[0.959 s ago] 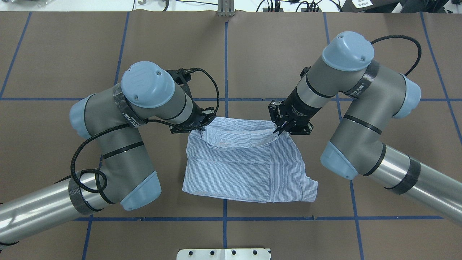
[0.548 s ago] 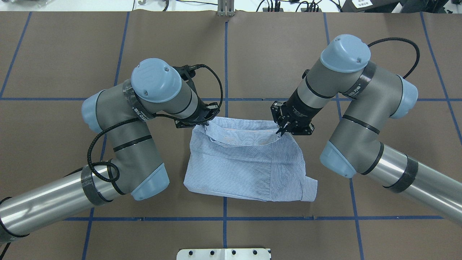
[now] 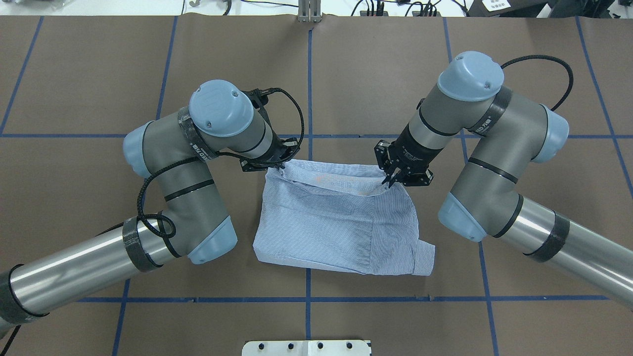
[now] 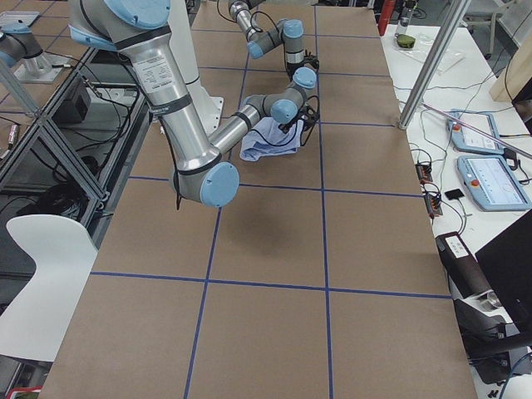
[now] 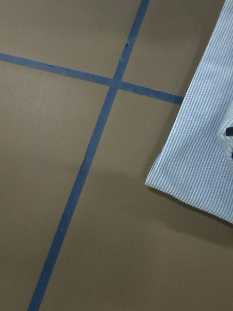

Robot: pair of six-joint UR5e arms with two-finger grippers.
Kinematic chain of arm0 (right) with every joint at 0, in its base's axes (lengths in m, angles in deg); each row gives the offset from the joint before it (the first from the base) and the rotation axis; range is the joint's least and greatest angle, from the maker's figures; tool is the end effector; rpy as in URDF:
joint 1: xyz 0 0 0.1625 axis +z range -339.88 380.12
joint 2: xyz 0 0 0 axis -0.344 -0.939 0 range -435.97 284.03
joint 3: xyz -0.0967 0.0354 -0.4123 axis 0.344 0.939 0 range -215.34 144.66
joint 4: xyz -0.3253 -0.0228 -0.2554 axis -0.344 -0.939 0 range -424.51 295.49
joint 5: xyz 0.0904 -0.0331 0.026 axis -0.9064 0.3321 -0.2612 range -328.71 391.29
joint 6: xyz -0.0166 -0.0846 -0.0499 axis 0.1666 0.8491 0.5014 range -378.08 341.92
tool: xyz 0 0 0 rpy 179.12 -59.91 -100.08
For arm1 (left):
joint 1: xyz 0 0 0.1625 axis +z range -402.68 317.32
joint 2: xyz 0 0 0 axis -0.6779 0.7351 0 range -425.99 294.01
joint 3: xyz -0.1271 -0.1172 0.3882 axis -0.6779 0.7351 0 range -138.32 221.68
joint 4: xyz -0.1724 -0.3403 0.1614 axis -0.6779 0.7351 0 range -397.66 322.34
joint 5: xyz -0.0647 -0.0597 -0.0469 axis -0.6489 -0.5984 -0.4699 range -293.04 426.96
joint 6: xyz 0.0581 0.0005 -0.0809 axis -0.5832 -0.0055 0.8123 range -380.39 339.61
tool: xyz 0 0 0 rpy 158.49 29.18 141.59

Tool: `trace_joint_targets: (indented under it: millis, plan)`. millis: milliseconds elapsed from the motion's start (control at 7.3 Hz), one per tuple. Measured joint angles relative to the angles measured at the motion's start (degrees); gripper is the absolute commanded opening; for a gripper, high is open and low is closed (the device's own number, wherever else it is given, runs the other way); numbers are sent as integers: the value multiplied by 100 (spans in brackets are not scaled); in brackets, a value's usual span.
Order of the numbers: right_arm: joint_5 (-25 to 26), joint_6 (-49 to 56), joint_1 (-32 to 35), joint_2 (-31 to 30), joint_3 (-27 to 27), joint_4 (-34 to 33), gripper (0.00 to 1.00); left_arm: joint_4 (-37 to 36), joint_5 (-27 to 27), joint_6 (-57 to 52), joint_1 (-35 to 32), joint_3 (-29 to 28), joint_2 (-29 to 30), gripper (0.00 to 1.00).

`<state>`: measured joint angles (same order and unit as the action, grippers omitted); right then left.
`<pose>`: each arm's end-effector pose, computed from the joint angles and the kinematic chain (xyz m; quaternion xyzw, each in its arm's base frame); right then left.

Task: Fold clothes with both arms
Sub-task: 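Open both grippers to release the folded edge and raise them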

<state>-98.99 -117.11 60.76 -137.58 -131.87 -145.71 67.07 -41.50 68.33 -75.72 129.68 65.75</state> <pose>-0.4470 -0.4746 0.2979 -0.2123 -0.4234 0.2496 0.8446 0.5476 -0.4776 0.2026 -0.0030 0.4737 -0.1695 0.8642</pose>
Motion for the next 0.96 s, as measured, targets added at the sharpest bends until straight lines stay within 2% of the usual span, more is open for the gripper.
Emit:
trace_joint_targets:
  millis: [137, 274, 411, 548, 959]
  plan:
    - [25, -6, 3, 8, 53, 6, 99, 0, 0, -1, 0, -28, 0, 0]
    - [89, -9, 2, 20, 79, 17, 100, -1, 0, 2, 0, -40, 0, 22]
    - [172, -13, -3, 38, 86, 27, 100, -1, 2, 7, -4, -43, 0, 71]
    - [225, -13, 6, 52, 90, 36, 100, -6, 10, 16, -12, -44, 0, 99]
    - [252, 155, 213, 59, -55, 57, 100, -51, 56, -187, -369, 46, -105, 100]
